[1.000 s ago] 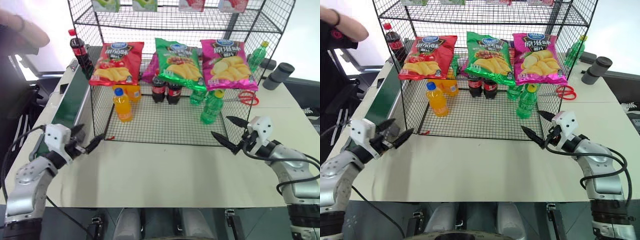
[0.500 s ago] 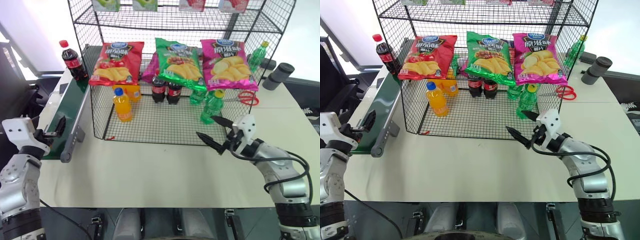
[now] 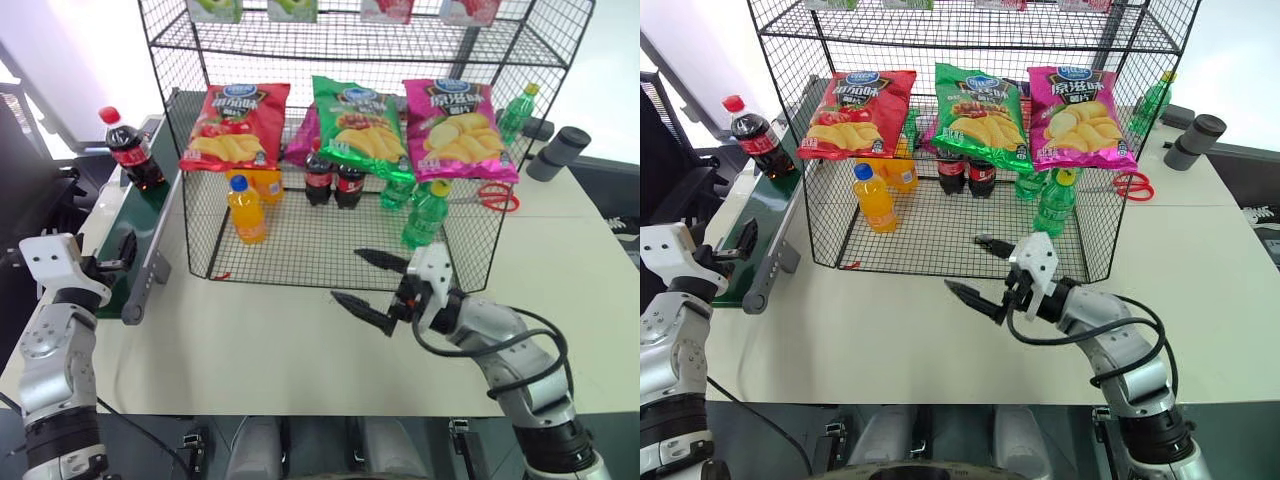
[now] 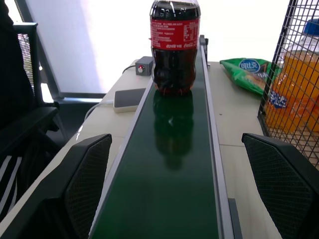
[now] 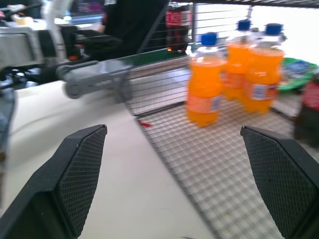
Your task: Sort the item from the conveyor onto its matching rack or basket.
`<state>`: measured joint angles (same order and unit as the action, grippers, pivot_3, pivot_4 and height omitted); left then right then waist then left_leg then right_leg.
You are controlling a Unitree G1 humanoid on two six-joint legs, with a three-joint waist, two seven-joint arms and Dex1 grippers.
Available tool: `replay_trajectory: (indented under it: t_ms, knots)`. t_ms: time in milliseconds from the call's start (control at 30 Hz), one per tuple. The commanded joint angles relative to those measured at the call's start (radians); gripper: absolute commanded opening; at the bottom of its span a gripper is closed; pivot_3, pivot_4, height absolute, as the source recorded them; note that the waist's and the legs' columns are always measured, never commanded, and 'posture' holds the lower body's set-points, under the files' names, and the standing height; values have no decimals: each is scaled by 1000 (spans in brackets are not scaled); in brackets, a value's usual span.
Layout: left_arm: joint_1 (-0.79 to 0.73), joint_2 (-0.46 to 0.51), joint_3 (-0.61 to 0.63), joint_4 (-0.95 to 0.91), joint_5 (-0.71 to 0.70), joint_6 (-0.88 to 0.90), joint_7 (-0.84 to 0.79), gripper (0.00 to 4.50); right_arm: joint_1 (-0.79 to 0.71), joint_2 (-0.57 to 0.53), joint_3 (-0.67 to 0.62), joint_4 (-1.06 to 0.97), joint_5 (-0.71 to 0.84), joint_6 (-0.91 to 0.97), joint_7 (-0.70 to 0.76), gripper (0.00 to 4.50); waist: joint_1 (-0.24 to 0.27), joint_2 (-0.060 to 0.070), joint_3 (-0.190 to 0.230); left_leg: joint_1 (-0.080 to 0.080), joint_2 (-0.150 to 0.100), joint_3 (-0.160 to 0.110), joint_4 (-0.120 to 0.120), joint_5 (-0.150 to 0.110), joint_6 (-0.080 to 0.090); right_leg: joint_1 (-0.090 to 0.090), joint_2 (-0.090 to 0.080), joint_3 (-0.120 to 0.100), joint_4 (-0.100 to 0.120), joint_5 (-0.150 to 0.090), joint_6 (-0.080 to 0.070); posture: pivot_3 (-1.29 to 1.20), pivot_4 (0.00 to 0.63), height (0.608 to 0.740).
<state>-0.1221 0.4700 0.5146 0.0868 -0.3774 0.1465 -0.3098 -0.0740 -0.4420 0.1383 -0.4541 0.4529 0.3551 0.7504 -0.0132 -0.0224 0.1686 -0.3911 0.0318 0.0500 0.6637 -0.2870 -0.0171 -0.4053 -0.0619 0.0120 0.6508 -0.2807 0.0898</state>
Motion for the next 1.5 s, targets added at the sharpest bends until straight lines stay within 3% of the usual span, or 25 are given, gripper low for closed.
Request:
replay_trajectory:
  t_ms: [33, 1033, 1067, 1167, 1300, 1500]
  knots:
    - [-8, 1, 10, -11, -1, -24, 9, 4500, 16, 10, 38, -76, 3, -7, -1, 4478, 0, 0, 0, 0, 0, 0, 0, 0, 0, 0, 0, 0, 0, 0, 0, 0, 150, 740]
    - [-24, -4, 6, 99, 67, -100, 93, 4500, -6, 32, 53, -56, 19, 3, 11, 4478, -2, 0, 0, 0, 0, -1, 0, 0, 0, 0, -2, 0, -1, 0, -1, 0, 150, 740]
    - [-24, -3, 4, 104, 69, -101, 91, 3970, -7, 32, 53, -56, 19, 3, 11, 4500, -2, 0, 0, 0, 0, -1, 0, 0, 0, -1, -2, 0, -1, 0, -1, 0, 150, 740]
    - [-22, 0, 2, 110, 72, -109, 86, 2933, -8, 34, 53, -55, 20, 3, 12, 4500, -1, 0, 0, 0, 0, -1, -1, 0, 0, -1, -2, 0, -1, 0, -1, 0, 150, 740]
    - [-20, 18, 24, 92, 45, -125, 51, 2916, -11, 34, 49, -54, 12, -1, 8, 4500, -1, 0, 0, 0, 0, -1, -1, 0, 0, -1, -3, 0, -1, 0, -1, 0, 150, 740]
    - [-11, 116, 59, -18, -87, -101, -158, 2916, -33, 29, 24, -41, 6, 3, -10, 4500, -4, -2, 0, -3, 0, -1, -1, 0, -1, -3, -3, 0, -2, -2, -4, 0, 150, 740]
